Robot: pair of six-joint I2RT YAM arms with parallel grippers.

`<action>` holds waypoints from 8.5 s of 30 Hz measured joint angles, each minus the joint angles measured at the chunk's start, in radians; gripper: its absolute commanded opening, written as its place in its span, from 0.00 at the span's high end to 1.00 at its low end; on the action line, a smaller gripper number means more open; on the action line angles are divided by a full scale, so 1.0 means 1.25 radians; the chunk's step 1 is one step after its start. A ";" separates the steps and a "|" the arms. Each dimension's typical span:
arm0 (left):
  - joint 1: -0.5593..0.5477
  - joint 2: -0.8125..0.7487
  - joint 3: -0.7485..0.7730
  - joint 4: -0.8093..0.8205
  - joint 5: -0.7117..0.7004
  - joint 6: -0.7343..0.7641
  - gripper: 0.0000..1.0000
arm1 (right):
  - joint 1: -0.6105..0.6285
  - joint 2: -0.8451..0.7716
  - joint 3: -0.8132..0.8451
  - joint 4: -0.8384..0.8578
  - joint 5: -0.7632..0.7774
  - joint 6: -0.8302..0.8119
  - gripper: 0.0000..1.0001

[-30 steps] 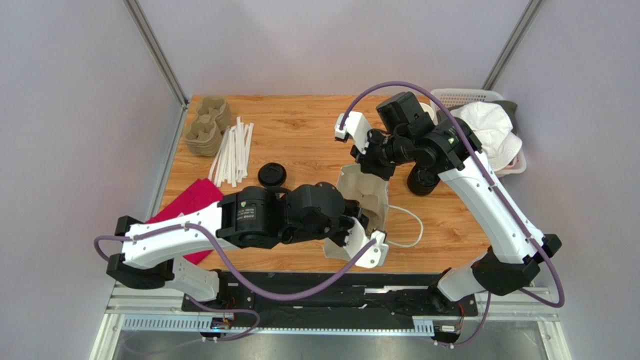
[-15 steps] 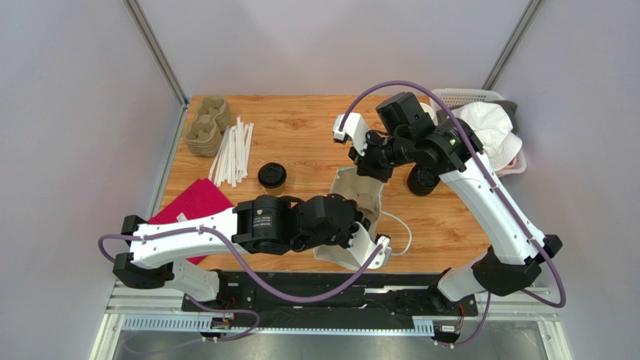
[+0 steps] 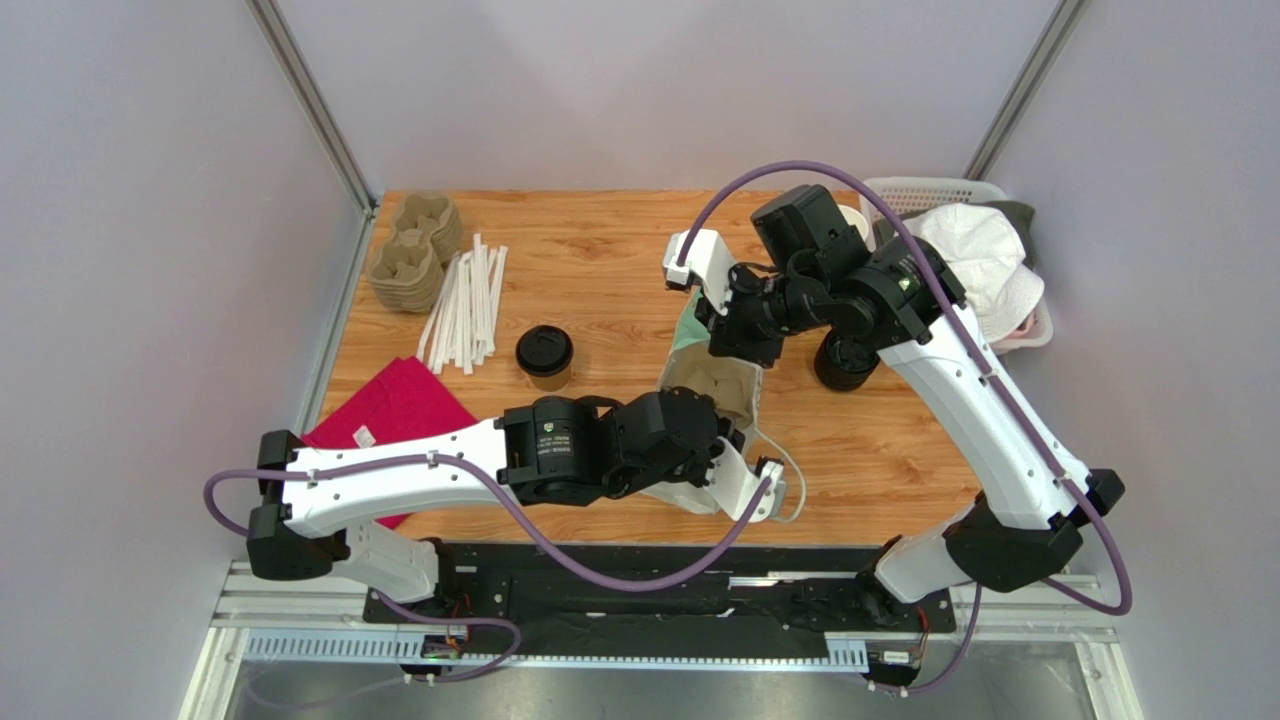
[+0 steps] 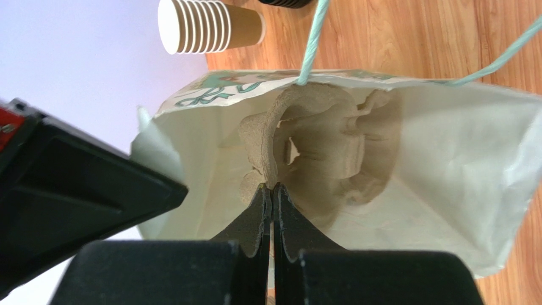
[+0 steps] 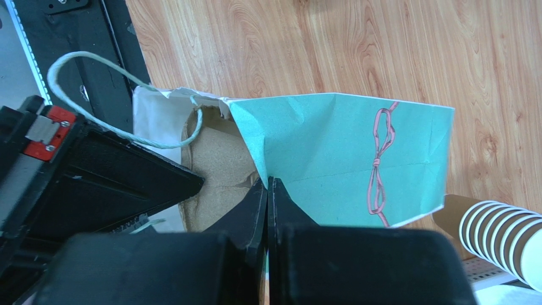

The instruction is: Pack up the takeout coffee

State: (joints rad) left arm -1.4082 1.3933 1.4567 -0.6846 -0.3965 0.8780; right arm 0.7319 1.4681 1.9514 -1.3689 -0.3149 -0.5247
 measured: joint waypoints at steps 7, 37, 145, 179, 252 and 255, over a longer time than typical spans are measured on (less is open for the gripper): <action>-0.001 -0.003 -0.010 0.023 0.009 0.007 1.00 | 0.000 0.000 0.003 -0.002 -0.002 -0.002 1.00; -0.056 0.044 0.111 -0.089 -0.065 0.074 1.00 | -0.009 0.019 0.006 -0.002 -0.010 0.070 1.00; 0.396 -0.223 0.352 -0.233 0.301 -0.380 0.09 | -0.074 0.025 -0.086 -0.002 -0.123 -0.026 1.00; 0.864 0.220 -0.009 -0.102 0.447 -0.553 0.02 | -0.074 0.012 -0.117 -0.002 -0.096 0.004 1.00; 0.875 0.234 -0.136 0.051 0.410 -0.579 0.68 | -0.074 0.015 -0.123 -0.002 -0.090 0.004 1.00; 0.875 0.223 -0.132 0.042 0.406 -0.577 0.84 | -0.074 0.015 -0.123 -0.002 -0.090 0.006 1.00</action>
State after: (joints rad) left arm -0.3145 1.6718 1.2915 -0.6323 0.1108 0.1566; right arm 0.6399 1.4868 1.7981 -1.3716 -0.4274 -0.5175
